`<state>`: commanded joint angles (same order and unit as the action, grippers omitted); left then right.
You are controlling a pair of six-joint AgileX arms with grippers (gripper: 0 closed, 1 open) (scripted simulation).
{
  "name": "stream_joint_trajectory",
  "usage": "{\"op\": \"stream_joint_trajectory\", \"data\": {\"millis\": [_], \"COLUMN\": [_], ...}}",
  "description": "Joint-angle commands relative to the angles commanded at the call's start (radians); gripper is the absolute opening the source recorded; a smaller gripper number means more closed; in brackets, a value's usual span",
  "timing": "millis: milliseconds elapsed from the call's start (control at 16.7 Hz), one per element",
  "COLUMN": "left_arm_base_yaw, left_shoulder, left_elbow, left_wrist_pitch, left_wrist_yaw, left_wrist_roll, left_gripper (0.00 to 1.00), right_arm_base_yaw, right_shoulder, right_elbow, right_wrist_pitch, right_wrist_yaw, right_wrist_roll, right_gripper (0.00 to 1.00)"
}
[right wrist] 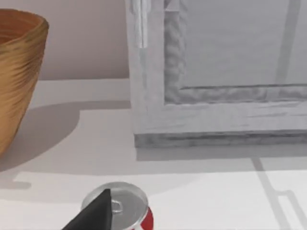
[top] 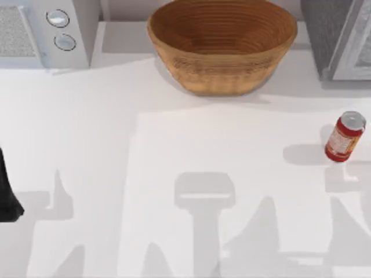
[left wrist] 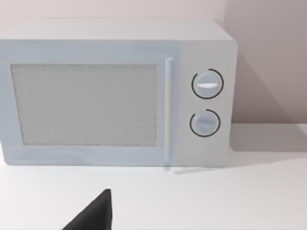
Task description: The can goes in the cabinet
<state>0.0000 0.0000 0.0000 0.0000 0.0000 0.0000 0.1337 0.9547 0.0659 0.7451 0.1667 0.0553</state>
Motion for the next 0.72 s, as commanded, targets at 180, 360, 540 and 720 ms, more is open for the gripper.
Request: {"op": "stream_joint_trajectory", "data": {"millis": [180, 360, 540, 720], "left_arm_base_yaw": [0.000, 0.000, 0.000, 0.000], "left_shoulder": [0.000, 0.000, 0.000, 0.000], "left_elbow": [0.000, 0.000, 0.000, 0.000], "left_wrist_pitch": [0.000, 0.000, 0.000, 0.000], "left_wrist_yaw": [0.000, 0.000, 0.000, 0.000], "left_wrist_roll": [0.000, 0.000, 0.000, 0.000], "left_gripper": [1.00, 1.00, 1.00, 1.00], "right_arm_base_yaw": [0.046, 0.092, 0.135, 0.170], "right_shoulder": [0.290, 0.569, 0.819, 1.023], "right_elbow": [0.026, 0.053, 0.080, 0.103], "right_wrist_pitch": [0.236, 0.468, 0.678, 0.853], "right_wrist_yaw": [0.048, 0.093, 0.133, 0.166], "right_wrist_roll": [0.013, 0.023, 0.029, 0.032], "right_gripper": [1.00, 1.00, 1.00, 1.00]}}
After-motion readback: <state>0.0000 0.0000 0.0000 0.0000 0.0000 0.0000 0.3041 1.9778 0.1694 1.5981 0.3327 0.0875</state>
